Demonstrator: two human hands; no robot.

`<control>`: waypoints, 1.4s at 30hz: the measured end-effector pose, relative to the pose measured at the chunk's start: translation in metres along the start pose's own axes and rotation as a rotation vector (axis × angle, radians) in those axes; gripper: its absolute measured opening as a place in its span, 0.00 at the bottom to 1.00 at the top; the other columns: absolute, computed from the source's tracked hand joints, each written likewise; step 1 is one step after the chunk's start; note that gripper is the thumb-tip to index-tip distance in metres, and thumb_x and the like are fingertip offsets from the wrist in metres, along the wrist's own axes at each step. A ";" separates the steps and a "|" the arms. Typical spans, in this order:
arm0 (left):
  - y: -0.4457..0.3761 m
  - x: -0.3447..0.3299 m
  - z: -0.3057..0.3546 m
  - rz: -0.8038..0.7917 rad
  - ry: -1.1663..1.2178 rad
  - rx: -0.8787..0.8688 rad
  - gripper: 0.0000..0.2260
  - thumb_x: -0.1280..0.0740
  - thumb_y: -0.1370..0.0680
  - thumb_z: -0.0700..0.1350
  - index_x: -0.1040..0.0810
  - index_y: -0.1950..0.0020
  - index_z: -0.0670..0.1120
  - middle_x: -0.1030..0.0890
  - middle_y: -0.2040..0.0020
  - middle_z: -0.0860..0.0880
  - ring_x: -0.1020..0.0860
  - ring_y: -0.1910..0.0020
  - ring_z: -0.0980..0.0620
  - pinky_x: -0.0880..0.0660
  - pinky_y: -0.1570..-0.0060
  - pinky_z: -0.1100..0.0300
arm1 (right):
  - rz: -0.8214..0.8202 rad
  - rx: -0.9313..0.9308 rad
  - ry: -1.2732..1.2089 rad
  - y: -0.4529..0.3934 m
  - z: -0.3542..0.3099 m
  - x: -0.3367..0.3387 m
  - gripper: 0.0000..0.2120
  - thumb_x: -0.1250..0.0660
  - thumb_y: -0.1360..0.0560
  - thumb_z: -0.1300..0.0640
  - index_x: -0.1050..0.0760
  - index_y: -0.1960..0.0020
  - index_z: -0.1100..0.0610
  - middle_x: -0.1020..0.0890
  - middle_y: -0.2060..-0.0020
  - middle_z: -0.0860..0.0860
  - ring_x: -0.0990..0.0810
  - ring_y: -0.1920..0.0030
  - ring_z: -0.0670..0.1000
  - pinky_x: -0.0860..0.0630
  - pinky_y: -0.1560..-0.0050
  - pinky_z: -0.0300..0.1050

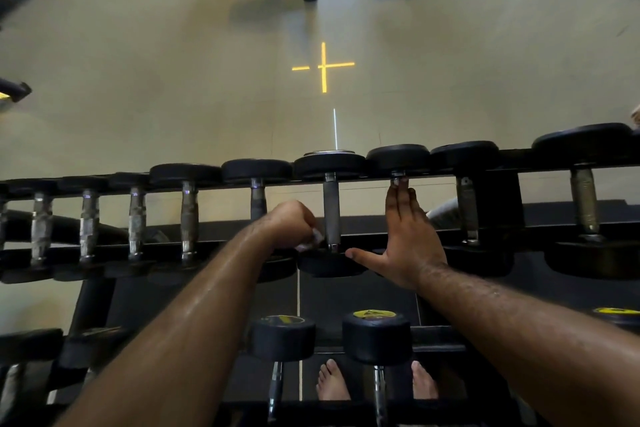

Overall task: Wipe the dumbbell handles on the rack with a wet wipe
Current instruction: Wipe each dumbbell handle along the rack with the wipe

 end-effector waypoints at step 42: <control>0.025 -0.012 0.043 0.133 -0.205 -0.050 0.03 0.23 0.23 0.46 0.14 0.51 0.49 0.16 0.57 0.51 0.17 0.57 0.53 0.18 0.57 0.56 | 0.000 -0.005 0.005 -0.001 0.000 0.001 0.72 0.51 0.38 0.09 0.71 0.15 0.58 0.72 0.17 0.57 0.63 0.14 0.59 0.52 0.14 0.59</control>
Point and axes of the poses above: each hand's wrist, its own y-axis away from the middle knuckle, its own x-axis out of the back of the hand, z = x × y, the point moved 10 cm from there along -y, towards the middle knuckle
